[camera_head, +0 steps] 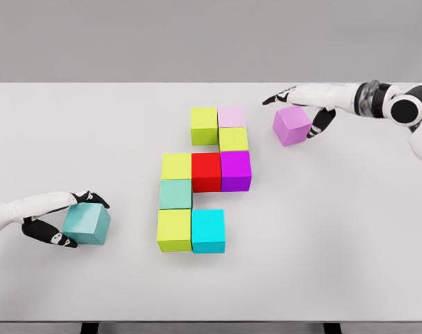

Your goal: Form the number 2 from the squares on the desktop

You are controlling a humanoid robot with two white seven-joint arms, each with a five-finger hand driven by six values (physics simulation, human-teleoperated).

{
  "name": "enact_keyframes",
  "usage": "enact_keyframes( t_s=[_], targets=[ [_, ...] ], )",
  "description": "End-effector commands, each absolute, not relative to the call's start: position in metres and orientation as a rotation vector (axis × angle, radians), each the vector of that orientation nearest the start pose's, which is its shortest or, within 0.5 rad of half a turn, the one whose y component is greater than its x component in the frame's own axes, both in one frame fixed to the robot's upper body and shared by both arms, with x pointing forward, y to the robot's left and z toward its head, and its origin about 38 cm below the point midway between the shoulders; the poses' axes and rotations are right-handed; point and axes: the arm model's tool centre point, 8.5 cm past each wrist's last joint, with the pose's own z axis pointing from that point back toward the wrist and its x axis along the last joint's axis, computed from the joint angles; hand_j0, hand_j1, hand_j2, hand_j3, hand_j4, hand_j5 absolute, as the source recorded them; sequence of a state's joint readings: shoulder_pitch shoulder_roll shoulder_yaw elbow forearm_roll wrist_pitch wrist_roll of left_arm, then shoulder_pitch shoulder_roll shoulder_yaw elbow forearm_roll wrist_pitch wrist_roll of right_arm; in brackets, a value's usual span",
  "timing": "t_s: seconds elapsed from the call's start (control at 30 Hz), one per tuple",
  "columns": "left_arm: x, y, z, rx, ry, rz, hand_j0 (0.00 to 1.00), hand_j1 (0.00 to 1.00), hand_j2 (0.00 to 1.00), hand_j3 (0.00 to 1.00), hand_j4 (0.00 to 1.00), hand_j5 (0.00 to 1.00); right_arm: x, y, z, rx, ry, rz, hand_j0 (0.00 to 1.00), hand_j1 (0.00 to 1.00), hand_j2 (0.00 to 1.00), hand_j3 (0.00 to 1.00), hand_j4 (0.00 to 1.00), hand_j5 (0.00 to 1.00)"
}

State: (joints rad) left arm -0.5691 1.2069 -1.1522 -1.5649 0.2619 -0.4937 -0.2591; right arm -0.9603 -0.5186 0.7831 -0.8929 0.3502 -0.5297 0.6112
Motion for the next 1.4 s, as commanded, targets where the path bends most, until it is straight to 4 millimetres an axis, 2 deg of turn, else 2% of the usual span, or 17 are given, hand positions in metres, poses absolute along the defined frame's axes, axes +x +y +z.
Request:
enact_keyframes(
  t_s=[0.0, 0.17, 0.23, 0.33, 0.5, 0.53, 0.63, 0.73, 0.87, 1.0, 1.07, 1.17, 1.27, 1.37],
  targets=[
    [0.332, 0.372, 0.133, -0.088, -1.247, -1.558, 0.45, 0.45, 0.45, 0.45, 0.45, 0.45, 0.536, -0.272, 0.191, -0.302, -1.220, 1.895, 1.00, 1.00, 1.00, 1.00, 1.00, 1.00],
    [0.339, 0.366, 0.138, -0.089, -1.279, -1.549, 0.45, 0.45, 0.45, 0.45, 0.45, 0.45, 0.539, -0.277, 0.189, -0.315, -1.197, 1.890, 1.00, 1.00, 1.00, 1.00, 1.00, 1.00],
    [0.343, 0.365, 0.141, -0.079, -1.288, -1.548, 0.45, 0.45, 0.45, 0.45, 0.45, 0.45, 0.541, -0.273, 0.188, -0.311, -1.193, 1.889, 1.00, 1.00, 1.00, 1.00, 1.00, 1.00],
    [0.358, 0.361, 0.151, -0.032, -1.292, -1.534, 0.45, 0.45, 0.45, 0.45, 0.45, 0.45, 0.542, -0.267, 0.188, -0.305, -1.200, 1.891, 1.00, 1.00, 1.00, 1.00, 1.00, 1.00],
    [0.388, 0.343, 0.140, 0.004, -1.280, -1.479, 0.45, 0.45, 0.45, 0.45, 0.45, 0.45, 0.547, -0.262, 0.190, -0.315, -1.194, 1.898, 1.00, 1.00, 1.00, 1.00, 1.00, 1.00],
    [0.395, 0.338, 0.144, 0.011, -1.299, -1.474, 0.45, 0.45, 0.45, 0.45, 0.45, 0.45, 0.547, -0.265, 0.188, -0.315, -1.183, 1.891, 1.00, 1.00, 1.00, 1.00, 1.00, 1.00],
    [0.403, 0.333, 0.143, 0.025, -1.298, -1.455, 0.45, 0.45, 0.45, 0.45, 0.45, 0.45, 0.547, -0.266, 0.187, -0.315, -1.179, 1.892, 1.00, 1.00, 1.00, 1.00, 1.00, 1.00],
    [0.414, 0.323, 0.148, 0.052, -1.320, -1.425, 0.45, 0.45, 0.45, 0.45, 0.45, 0.45, 0.548, -0.268, 0.183, -0.320, -1.160, 1.892, 1.00, 1.00, 1.00, 1.00, 1.00, 1.00],
    [0.429, 0.319, 0.157, 0.060, -1.344, -1.375, 0.45, 0.45, 0.45, 0.45, 0.45, 0.45, 0.548, -0.267, 0.180, -0.312, -1.156, 1.887, 1.00, 1.00, 1.00, 1.00, 1.00, 1.00],
    [0.446, 0.317, 0.150, 0.091, -1.347, -1.311, 0.45, 0.45, 0.45, 0.45, 0.45, 0.45, 0.548, -0.267, 0.180, -0.312, -1.156, 1.887, 1.00, 1.00, 1.00, 1.00, 1.00, 1.00],
    [0.451, 0.311, 0.151, 0.091, -1.355, -1.305, 0.45, 0.45, 0.45, 0.45, 0.45, 0.45, 0.548, -0.267, 0.180, -0.310, -1.158, 1.887, 0.96, 0.96, 0.96, 0.96, 0.96, 0.96],
    [0.460, 0.302, 0.154, 0.100, -1.351, -1.280, 0.45, 0.45, 0.45, 0.45, 0.45, 0.45, 0.549, -0.264, 0.183, -0.306, -1.173, 1.882, 0.86, 0.86, 0.86, 0.86, 0.86, 0.86],
    [0.475, 0.296, 0.153, 0.116, -1.349, -1.235, 0.45, 0.45, 0.45, 0.45, 0.45, 0.45, 0.549, -0.264, 0.184, -0.306, -1.175, 1.882, 0.86, 0.86, 0.86, 0.86, 0.86, 0.86],
    [0.492, 0.285, 0.151, 0.121, -1.355, -1.207, 0.45, 0.45, 0.45, 0.45, 0.45, 0.45, 0.548, -0.265, 0.182, -0.297, -1.179, 1.894, 0.94, 0.94, 0.94, 0.94, 0.94, 0.94]
  ],
)
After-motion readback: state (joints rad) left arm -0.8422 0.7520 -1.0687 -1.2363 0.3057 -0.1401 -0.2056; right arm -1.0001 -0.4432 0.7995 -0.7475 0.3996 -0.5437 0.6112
